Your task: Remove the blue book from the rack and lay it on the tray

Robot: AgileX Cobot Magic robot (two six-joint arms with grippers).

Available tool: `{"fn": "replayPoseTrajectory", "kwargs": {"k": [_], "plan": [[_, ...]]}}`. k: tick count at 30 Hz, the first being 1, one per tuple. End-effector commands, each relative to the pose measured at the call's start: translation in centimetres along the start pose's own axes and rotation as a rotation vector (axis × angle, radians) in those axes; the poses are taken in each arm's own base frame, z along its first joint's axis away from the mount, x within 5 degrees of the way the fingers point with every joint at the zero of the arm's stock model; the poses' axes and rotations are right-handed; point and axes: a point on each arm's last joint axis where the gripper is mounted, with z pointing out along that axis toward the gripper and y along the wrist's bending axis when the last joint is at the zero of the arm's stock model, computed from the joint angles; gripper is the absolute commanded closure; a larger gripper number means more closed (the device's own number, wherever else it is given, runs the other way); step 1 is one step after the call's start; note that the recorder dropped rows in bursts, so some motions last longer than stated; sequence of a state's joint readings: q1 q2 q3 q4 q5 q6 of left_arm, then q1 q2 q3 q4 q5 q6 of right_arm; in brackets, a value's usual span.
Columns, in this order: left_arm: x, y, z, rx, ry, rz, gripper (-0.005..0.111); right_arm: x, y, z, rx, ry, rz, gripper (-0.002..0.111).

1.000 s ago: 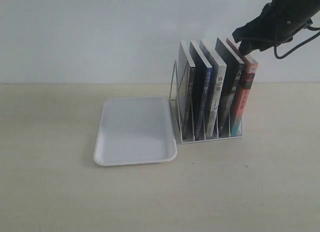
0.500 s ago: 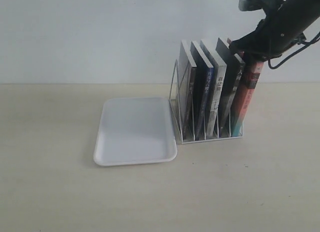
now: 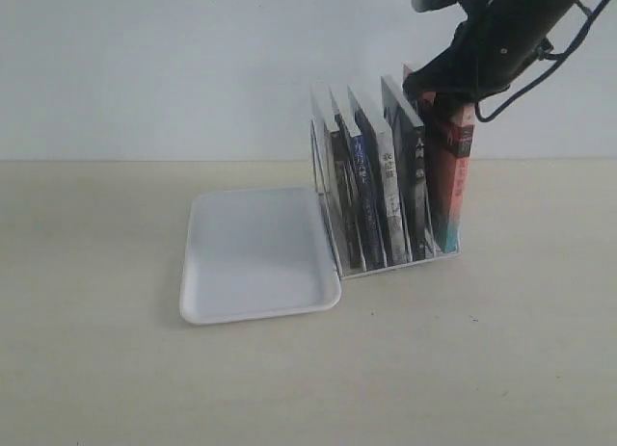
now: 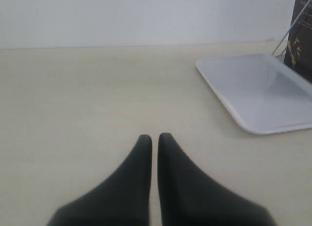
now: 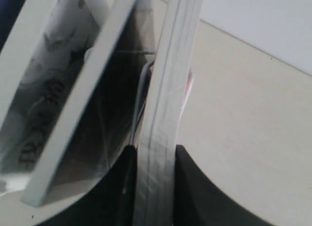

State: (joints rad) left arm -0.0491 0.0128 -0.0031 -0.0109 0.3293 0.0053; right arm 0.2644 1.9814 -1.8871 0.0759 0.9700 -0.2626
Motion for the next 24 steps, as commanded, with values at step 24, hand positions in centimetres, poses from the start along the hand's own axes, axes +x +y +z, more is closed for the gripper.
{"fn": "replayPoseTrajectory", "kwargs": {"k": [24], "plan": [[-0.05, 0.02, 0.0, -0.004, -0.015, 0.003, 0.103, -1.98, -0.71, -4.26, 0.081, -0.044, 0.026, 0.108]]}}
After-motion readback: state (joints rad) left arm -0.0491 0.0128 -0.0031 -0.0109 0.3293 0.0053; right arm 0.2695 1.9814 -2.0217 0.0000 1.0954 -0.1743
